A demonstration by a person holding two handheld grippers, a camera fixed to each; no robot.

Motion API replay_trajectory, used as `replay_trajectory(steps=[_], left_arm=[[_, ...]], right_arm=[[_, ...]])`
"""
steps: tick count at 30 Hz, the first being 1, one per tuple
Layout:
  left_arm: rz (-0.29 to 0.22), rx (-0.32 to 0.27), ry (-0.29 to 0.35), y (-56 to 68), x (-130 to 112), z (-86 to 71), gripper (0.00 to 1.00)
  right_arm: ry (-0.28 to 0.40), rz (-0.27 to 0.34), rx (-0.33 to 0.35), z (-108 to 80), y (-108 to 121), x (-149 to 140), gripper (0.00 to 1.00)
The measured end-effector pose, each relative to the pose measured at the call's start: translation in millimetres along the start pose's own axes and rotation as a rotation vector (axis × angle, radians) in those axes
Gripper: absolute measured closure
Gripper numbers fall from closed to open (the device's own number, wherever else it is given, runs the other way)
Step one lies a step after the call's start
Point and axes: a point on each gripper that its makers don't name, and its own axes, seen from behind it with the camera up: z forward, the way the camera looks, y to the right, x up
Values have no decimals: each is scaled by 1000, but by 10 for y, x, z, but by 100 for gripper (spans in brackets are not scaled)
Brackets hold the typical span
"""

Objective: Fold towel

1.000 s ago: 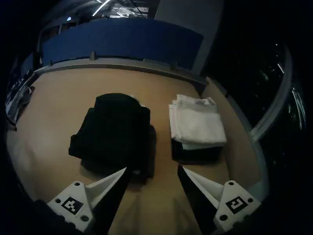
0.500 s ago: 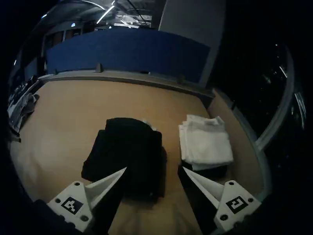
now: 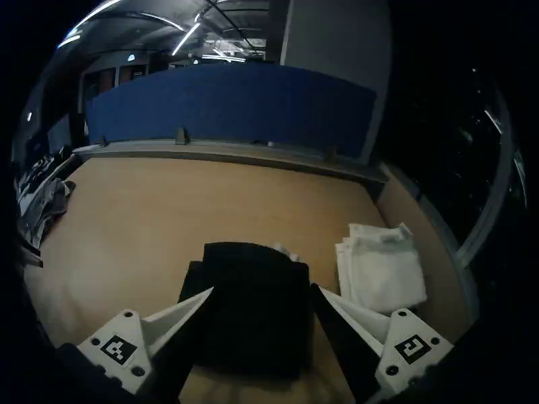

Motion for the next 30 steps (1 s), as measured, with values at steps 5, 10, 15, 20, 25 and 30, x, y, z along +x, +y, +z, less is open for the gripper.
replay_trajectory(steps=[5,10,15,20,25,30], left_arm=[[-10,6,-6,-40,-21,-3,9],[-18,13,-10,-75,-40,-10,9],[-25,19,-13,-104,-47,-10,9],[-30,22,-14,-126,-50,0,9],[-32,26,-18,-152,-77,26,9],[-34,30,-21,-180,-109,46,9]], right_arm=[[0,-12,17,131,-62,49,0],[6,-9,39,242,-143,81,0],[1,-9,56,337,-224,68,0],[-16,-22,48,444,-218,-16,0],[-44,-31,33,585,-165,-141,0],[-71,-30,24,702,-120,-246,0]])
